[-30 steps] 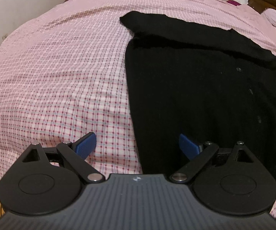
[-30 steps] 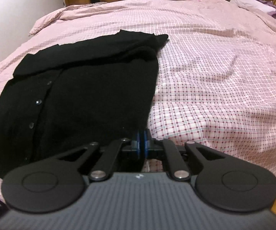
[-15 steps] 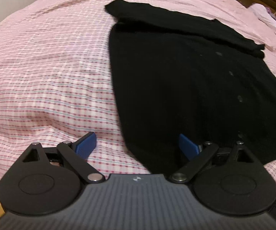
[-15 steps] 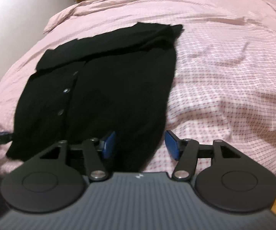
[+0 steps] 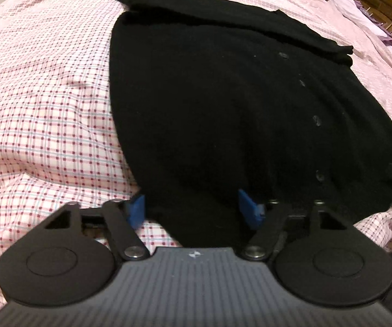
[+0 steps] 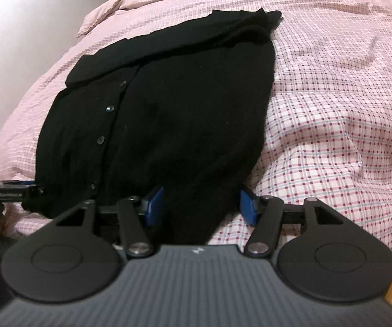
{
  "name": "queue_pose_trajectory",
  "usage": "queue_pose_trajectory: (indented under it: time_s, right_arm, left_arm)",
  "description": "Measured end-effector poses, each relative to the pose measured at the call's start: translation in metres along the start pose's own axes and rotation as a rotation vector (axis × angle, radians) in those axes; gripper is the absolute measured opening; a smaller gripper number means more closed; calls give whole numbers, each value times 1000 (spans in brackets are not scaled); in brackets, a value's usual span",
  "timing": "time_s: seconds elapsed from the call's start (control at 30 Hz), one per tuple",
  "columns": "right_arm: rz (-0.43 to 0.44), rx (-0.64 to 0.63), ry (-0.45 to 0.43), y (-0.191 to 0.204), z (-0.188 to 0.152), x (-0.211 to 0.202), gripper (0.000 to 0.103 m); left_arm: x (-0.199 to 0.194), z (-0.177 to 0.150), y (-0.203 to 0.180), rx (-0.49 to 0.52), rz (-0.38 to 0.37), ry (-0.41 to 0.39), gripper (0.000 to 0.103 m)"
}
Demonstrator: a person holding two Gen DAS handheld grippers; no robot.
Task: Fold small clothes
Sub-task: 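Close the right gripper on the hem while the left gripper closes on it too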
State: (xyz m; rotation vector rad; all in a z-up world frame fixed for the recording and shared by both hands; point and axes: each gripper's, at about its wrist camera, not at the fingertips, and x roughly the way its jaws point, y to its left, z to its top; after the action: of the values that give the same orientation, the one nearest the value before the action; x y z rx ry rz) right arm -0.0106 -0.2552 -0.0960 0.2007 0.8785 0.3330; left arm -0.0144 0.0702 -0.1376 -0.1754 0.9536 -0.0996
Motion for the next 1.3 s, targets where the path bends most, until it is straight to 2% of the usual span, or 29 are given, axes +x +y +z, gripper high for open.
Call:
queue_pose_trajectory:
  time_s: [0.1,0.13,0.17,0.2,0.27,0.37,0.5,0.53,0.6,0.63,0.67,0.83,0.93,1.03,1.3]
  right_arm:
    - [3,-7,0,0,-1,2,57]
    - [-4,-10,0,-1,-1,2,45]
    - [-11,-6,-1,-1,0,2,24]
    - [-7,10,0,-4,0,2,15]
    - [29,54,-10,-10,-1,0,13]
    - [37,55,-30,-12,-4,-5,13]
    - [80,86,-54,-18,-6,-8,12]
    - [98,98,-68,-20,-5,-9,11]
    - [125,105,-99,-21,-6,-12,11]
    - [143,107,-120,-20,-5,-16,11]
    - [159,110,-135,-20,-4,-18,10]
    - [266,178,-214,-29,6,-28,10]
    - [333,238,-253,-34,14,-30,10]
    - [384,308,-301,-41,28,-28,10]
    - [380,335,-456,-46,70,-27,9]
  left_arm:
    - [-1,0,5,-29,1,2,56]
    - [4,4,12,-39,-2,3,52]
    - [5,5,14,-47,-6,4,48]
    - [3,4,16,-56,-8,6,46]
    - [-1,4,21,-76,-12,8,44]
    - [-9,1,29,-102,18,-3,44]
    - [-3,6,30,-104,24,15,46]
    - [-1,8,30,-105,12,19,46]
    - [-3,9,34,-123,-27,23,30]
    - [-5,9,36,-147,-59,19,15]
    - [-8,9,42,-183,-100,13,13]
    - [-33,15,69,-345,-274,-40,10]
    - [-47,28,74,-373,-343,-90,10]
    - [-57,44,72,-369,-361,-135,9]
    - [-75,98,66,-371,-382,-270,9]
